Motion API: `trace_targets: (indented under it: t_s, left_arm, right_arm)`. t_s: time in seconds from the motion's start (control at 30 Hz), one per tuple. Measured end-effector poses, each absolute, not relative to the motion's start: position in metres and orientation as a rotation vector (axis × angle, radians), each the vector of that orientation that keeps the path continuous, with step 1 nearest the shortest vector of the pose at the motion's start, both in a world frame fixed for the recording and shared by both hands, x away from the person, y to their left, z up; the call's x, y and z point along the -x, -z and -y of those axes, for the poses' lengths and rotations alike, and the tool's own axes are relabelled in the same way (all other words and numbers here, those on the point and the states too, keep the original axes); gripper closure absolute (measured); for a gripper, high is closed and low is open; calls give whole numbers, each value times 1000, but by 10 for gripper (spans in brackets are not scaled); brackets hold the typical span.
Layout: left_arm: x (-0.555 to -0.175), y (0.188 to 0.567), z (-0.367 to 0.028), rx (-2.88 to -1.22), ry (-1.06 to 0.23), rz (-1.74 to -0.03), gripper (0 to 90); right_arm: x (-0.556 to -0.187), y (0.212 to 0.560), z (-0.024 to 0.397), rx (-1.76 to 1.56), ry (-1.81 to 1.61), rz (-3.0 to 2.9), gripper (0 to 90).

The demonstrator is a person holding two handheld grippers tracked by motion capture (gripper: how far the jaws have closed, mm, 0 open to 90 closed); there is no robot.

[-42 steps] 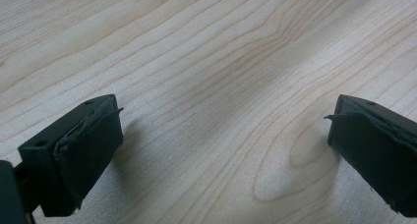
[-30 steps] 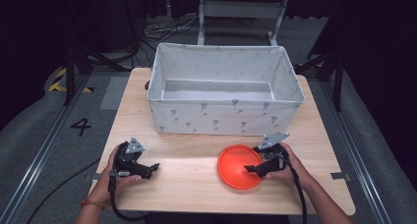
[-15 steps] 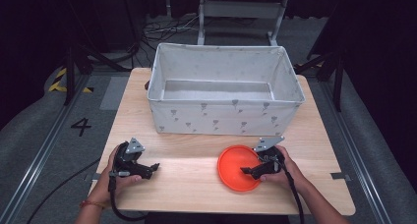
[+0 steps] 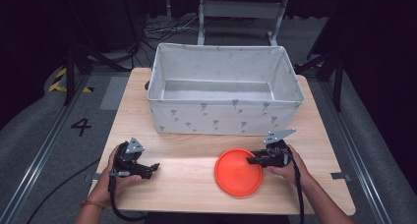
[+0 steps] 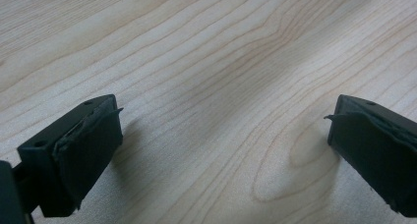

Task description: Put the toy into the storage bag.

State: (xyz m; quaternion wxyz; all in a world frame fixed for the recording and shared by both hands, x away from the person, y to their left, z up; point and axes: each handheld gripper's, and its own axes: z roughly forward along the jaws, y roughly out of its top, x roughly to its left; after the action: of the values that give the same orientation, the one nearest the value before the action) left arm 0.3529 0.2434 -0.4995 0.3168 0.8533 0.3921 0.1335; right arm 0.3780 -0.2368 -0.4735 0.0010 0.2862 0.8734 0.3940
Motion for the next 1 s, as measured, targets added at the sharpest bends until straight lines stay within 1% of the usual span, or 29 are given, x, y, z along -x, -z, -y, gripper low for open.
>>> trace_targets:
  t_s: [0.03, 0.1, 0.27, 0.5, 0.63, 0.67, 0.7, 0.77, 0.9, 1.0]
  left_arm:
    - [-353, 499, -243, -2247, -352, -1032, 3]
    - [-353, 499, -243, -2247, -352, -1033, 3]
    - [-353, 499, -243, -2247, -354, -1034, 3]
    - [-353, 499, -243, -2245, -351, -1038, 4]
    - [-353, 500, -243, -2245, -351, -1038, 4]
    - [-353, 500, -243, -2245, -351, -1038, 4]
    - [-353, 499, -243, -2245, -352, -1038, 4]
    - [-353, 499, -243, -2245, -351, -1038, 4]
    - [-353, 499, -243, -2245, -351, -1038, 4]
    - [-353, 500, -243, -2244, -351, -1038, 4]
  right_arm:
    - [-375, 465, 238, -861, -1280, -2739, 769]
    - [-374, 462, 238, -832, -1291, -2736, 781]
    - [-361, 438, 236, -719, -1333, -2722, 816]
    - [-346, 407, 226, -557, -1250, -2741, 823]
    - [-338, 389, 215, -444, -1130, -2765, 823]
    - [-338, 389, 215, -444, -1130, -2765, 823]
    - [-335, 380, 212, -403, -1074, -2771, 823]
    - [-335, 377, 212, -398, -1062, -2774, 823]
    - [-334, 357, 212, -357, -970, -2775, 823]
    - [-335, 350, 215, -341, -952, -2779, 823]
